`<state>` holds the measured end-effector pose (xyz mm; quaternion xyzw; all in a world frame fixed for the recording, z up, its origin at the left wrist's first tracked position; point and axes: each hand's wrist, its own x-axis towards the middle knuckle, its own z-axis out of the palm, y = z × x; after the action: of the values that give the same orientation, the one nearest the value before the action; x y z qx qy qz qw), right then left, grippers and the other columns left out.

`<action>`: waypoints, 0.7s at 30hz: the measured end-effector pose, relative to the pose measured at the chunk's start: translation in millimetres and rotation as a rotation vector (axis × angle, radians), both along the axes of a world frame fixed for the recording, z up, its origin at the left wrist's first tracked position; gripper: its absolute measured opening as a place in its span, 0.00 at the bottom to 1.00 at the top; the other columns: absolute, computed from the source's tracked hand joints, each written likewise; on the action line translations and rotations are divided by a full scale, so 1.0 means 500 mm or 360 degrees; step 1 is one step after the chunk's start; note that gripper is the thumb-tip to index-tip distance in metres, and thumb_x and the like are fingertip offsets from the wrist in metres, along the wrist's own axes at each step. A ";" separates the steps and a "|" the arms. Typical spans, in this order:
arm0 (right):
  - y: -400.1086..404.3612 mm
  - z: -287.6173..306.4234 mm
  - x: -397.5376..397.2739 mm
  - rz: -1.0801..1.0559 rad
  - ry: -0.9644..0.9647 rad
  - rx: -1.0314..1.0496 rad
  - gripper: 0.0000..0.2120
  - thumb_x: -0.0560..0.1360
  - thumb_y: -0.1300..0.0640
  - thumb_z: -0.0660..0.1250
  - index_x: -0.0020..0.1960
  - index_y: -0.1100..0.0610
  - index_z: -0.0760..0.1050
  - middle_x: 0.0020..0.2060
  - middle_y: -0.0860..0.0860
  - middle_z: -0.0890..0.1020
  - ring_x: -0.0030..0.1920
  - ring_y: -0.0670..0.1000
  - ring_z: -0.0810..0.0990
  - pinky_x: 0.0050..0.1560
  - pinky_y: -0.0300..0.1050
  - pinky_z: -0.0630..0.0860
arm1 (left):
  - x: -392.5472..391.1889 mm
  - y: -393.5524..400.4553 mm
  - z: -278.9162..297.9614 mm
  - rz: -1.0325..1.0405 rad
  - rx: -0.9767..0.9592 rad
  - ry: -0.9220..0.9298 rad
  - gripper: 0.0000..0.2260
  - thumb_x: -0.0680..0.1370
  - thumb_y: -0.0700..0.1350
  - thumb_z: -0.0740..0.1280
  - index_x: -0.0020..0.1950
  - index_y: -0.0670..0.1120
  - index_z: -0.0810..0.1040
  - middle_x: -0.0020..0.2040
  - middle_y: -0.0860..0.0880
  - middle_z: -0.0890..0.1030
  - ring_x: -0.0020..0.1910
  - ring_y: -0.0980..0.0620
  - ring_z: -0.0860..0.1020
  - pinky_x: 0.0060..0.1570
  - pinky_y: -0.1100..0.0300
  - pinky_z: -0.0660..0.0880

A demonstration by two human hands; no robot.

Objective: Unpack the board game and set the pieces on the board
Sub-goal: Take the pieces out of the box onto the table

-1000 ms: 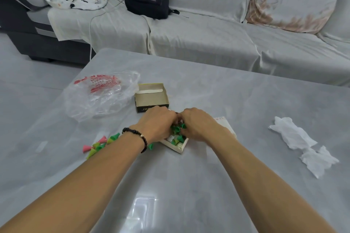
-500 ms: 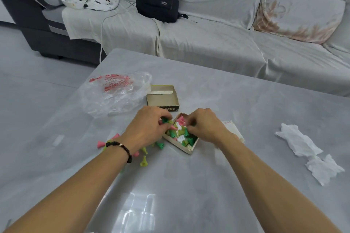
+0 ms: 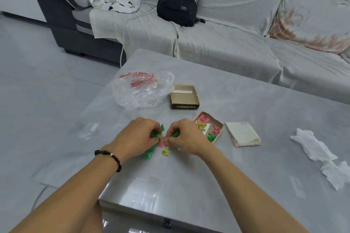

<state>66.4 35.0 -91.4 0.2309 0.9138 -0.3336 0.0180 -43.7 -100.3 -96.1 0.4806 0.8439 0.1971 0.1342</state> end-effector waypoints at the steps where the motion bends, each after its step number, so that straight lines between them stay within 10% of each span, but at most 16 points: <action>1: -0.004 -0.006 0.000 -0.0005 -0.0014 0.0008 0.06 0.70 0.55 0.75 0.38 0.49 0.79 0.36 0.45 0.81 0.37 0.45 0.79 0.37 0.37 0.73 | 0.002 -0.003 -0.003 -0.0020 0.0005 0.0026 0.08 0.75 0.48 0.70 0.53 0.51 0.81 0.48 0.51 0.82 0.45 0.52 0.78 0.43 0.60 0.73; 9: -0.010 0.018 0.019 0.0089 -0.0080 0.0123 0.26 0.70 0.54 0.75 0.66 0.53 0.72 0.59 0.49 0.78 0.49 0.46 0.78 0.54 0.41 0.76 | 0.005 -0.017 -0.007 -0.0087 0.0001 0.0046 0.15 0.75 0.56 0.67 0.59 0.51 0.79 0.47 0.53 0.76 0.44 0.53 0.75 0.44 0.55 0.74; 17: 0.085 0.042 0.081 -0.0426 0.0299 0.0294 0.13 0.75 0.61 0.64 0.59 0.55 0.78 0.47 0.48 0.82 0.45 0.46 0.79 0.52 0.41 0.76 | 0.026 0.042 0.023 -0.0097 0.0133 0.0184 0.16 0.78 0.56 0.62 0.65 0.54 0.74 0.60 0.56 0.74 0.51 0.54 0.76 0.46 0.58 0.72; 21: 0.169 0.038 0.109 -0.0506 -0.0048 0.0332 0.11 0.74 0.63 0.62 0.54 0.58 0.79 0.50 0.52 0.82 0.48 0.52 0.81 0.51 0.46 0.78 | 0.060 0.137 0.037 -0.0323 0.0143 0.0249 0.15 0.79 0.52 0.62 0.65 0.55 0.73 0.59 0.55 0.73 0.55 0.54 0.74 0.48 0.57 0.72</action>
<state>120.8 119.6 -72.5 0.3780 0.8951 -0.2323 -0.0455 -13.5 -31.6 -77.6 0.5828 0.7892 0.1821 0.0656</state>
